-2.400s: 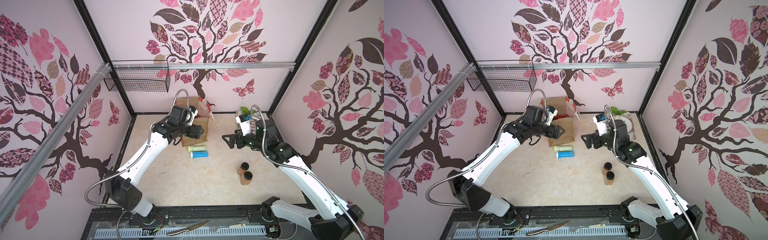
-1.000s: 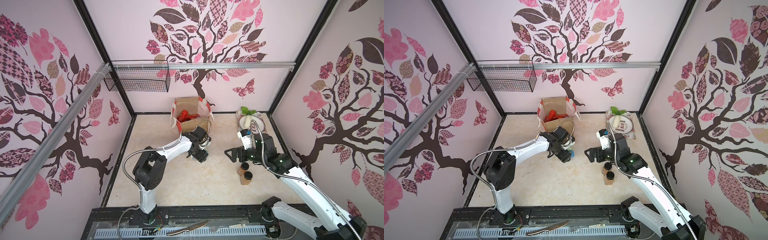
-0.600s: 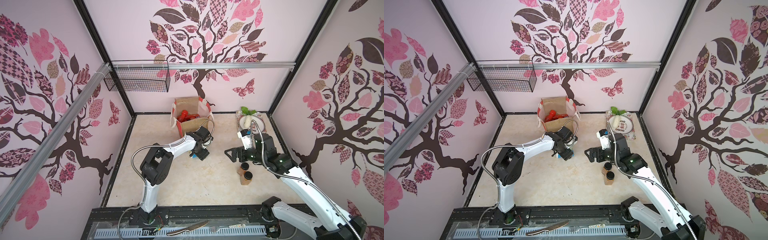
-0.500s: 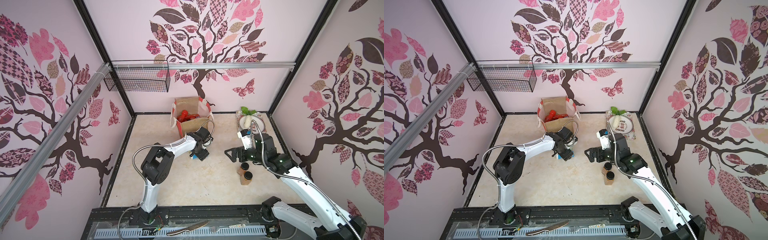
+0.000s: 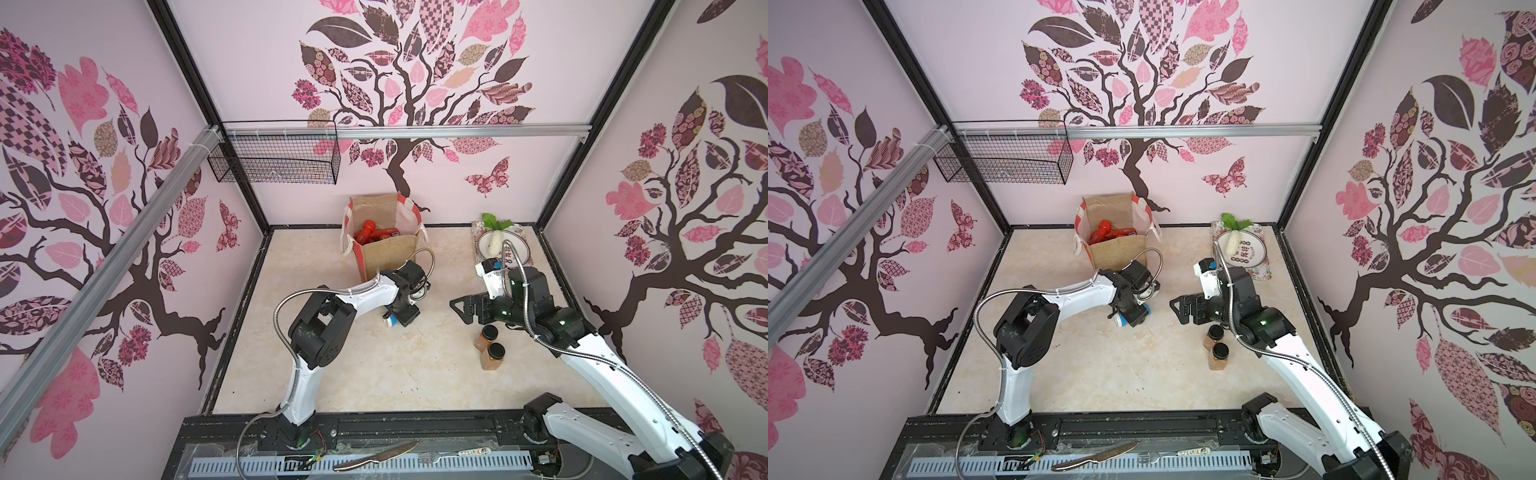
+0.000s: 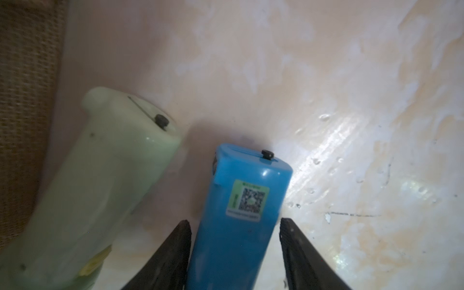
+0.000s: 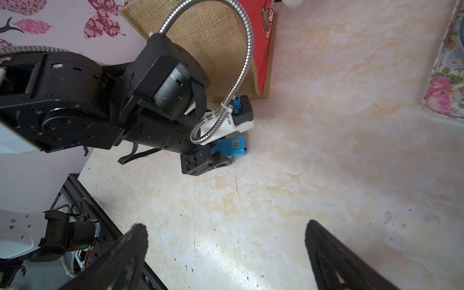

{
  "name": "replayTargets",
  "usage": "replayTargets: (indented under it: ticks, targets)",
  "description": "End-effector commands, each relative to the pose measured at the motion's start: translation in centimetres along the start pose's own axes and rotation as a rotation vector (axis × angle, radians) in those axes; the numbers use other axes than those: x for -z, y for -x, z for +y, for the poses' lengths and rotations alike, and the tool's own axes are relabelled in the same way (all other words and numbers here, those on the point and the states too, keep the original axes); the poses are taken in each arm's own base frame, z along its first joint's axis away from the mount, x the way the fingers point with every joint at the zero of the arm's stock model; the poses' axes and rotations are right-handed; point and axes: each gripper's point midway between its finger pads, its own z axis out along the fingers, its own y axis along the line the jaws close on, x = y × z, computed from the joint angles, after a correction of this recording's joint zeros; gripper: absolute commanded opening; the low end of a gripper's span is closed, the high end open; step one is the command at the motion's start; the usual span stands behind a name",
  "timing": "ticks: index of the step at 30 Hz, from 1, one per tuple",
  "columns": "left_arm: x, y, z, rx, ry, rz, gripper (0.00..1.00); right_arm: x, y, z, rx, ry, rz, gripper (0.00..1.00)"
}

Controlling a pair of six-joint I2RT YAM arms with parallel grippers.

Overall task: Put the flashlights into the tote bags
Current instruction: Pick up the flashlight from the center of the board.

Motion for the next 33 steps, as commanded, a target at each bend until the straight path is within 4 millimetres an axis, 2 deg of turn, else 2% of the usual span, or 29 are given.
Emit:
replayTargets:
  ticks: [1,8,17,20,26,33]
  targets:
    - [0.1,-0.7,-0.9,-0.009,-0.018,0.001,0.53,0.4,0.7,0.2,0.028,-0.005,-0.031,1.0]
    - [0.1,-1.2,-1.3,-0.001,-0.023,0.004,0.43,0.7,0.7,0.0,0.036,-0.013,-0.039,1.0]
    - [2.0,-1.2,-2.1,0.04,-0.051,-0.048,0.18,1.1,1.2,0.1,0.054,-0.023,-0.057,1.0]
    - [3.2,-0.9,-2.2,0.068,-0.054,-0.076,0.12,1.3,1.1,0.0,0.069,-0.03,-0.063,1.0]
    - [7.0,0.6,-2.3,0.149,-0.059,-0.175,0.07,1.4,1.5,0.2,0.099,-0.022,-0.081,1.0]
    - [13.3,3.2,-2.1,0.217,-0.065,-0.345,0.03,2.1,2.7,0.5,0.154,-0.031,-0.113,1.0]
